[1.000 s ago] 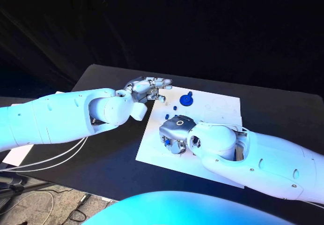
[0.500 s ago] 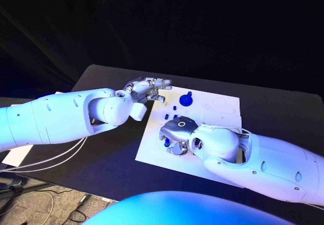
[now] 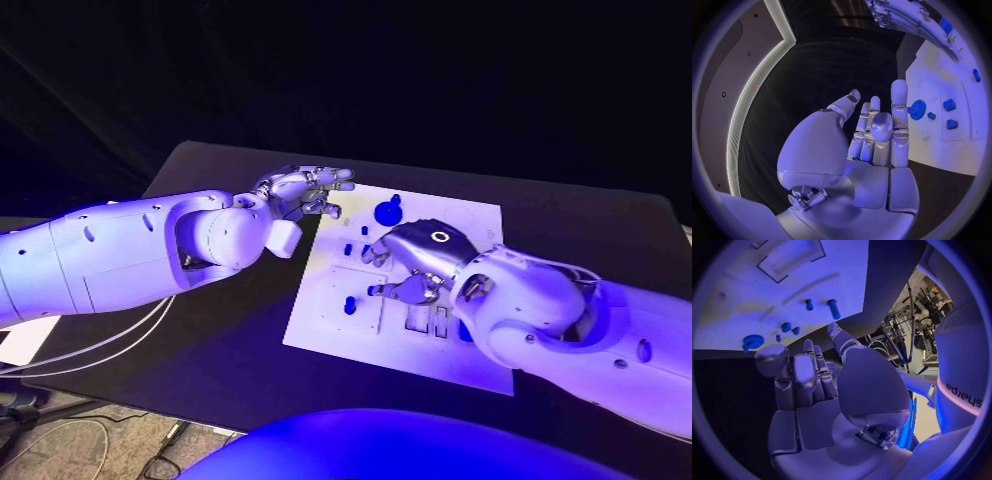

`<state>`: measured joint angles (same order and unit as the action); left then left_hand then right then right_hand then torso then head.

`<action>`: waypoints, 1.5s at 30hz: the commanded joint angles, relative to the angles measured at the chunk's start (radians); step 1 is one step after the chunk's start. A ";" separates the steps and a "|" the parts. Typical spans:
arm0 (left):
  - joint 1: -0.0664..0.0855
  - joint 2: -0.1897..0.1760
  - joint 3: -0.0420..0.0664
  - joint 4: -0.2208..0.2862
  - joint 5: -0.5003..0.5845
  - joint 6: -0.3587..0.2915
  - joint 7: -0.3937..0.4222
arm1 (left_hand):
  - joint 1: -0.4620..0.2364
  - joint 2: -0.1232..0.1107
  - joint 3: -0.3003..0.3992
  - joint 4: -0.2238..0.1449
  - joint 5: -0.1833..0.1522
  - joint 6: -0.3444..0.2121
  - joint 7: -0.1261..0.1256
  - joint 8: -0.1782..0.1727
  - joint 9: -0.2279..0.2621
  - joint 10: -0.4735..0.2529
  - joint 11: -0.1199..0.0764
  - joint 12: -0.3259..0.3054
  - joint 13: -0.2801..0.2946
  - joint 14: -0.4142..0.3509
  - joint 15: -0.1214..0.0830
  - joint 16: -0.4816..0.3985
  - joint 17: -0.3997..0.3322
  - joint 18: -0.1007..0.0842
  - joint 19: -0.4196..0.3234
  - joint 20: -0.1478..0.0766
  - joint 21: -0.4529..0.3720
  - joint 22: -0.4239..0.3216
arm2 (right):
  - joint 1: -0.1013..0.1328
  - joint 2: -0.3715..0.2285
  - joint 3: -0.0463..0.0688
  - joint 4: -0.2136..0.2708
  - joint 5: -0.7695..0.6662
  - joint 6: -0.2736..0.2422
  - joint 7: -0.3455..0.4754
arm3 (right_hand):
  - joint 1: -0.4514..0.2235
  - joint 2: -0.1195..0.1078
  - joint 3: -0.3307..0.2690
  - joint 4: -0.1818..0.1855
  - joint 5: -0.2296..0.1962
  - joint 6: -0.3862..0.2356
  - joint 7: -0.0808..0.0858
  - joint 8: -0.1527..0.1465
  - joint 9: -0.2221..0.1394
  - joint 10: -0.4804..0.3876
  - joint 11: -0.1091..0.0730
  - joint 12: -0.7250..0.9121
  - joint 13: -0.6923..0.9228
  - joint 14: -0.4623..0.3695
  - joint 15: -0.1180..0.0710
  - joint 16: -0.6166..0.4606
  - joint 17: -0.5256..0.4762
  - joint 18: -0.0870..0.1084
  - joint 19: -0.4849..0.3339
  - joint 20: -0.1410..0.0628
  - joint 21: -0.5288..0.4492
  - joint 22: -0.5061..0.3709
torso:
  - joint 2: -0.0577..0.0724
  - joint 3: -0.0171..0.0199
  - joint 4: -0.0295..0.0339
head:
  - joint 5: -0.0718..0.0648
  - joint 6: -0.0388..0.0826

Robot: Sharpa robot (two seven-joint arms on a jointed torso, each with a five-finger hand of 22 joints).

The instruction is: Assemble the parts on the task board

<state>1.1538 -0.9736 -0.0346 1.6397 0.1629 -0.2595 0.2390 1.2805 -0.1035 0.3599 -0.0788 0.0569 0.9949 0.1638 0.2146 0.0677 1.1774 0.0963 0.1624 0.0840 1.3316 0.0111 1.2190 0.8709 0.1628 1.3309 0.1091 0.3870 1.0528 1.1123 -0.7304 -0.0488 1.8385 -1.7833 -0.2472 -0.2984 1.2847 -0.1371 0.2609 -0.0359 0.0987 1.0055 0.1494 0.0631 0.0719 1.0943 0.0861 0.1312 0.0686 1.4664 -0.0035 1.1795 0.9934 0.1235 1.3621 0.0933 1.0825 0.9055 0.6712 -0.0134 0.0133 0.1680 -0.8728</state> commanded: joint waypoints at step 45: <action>-0.008 0.016 -0.001 0.018 -0.039 0.069 0.035 | -0.006 0.009 -0.018 0.007 0.002 0.027 -0.008 -0.004 0.000 0.031 -0.016 0.033 0.014 -0.010 -0.010 -0.004 -0.009 0.018 -0.011 -0.007 -0.006 -0.004 | -0.067 -0.297 -0.039 0.095 0.318 -0.056 -0.294 | -0.073 0.048 -0.291 0.237 0.251 0.076 -0.050 0.080 0.040 0.320 -0.070 1.112 1.180 0.086 -0.053 0.337 0.478 -0.070 0.119 -0.047 0.336 0.430 | -0.010 -0.0084 -0.0572 | -0.164 0.000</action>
<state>1.1457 -0.9594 -0.0364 1.6565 0.1306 -0.2122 0.2682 1.2774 -0.0987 0.3465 -0.0708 0.0569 1.0146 0.1585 0.2145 0.0679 1.2079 0.0766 0.1938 0.0970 1.3260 0.0057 1.2191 0.8627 0.1628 1.3239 0.1021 0.3870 1.0494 1.0464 -1.0307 -0.0880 1.9359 -1.4263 -0.3201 -0.5811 1.2042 -0.0882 -0.0251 0.2003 0.3448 1.0866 0.0990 0.1389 0.1111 1.4109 0.0155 1.2410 1.2484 1.4646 -0.0557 1.5126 1.3078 0.0687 1.4678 0.0411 1.4150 1.3081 0.6626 -0.0209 -0.0437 0.0035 -0.8728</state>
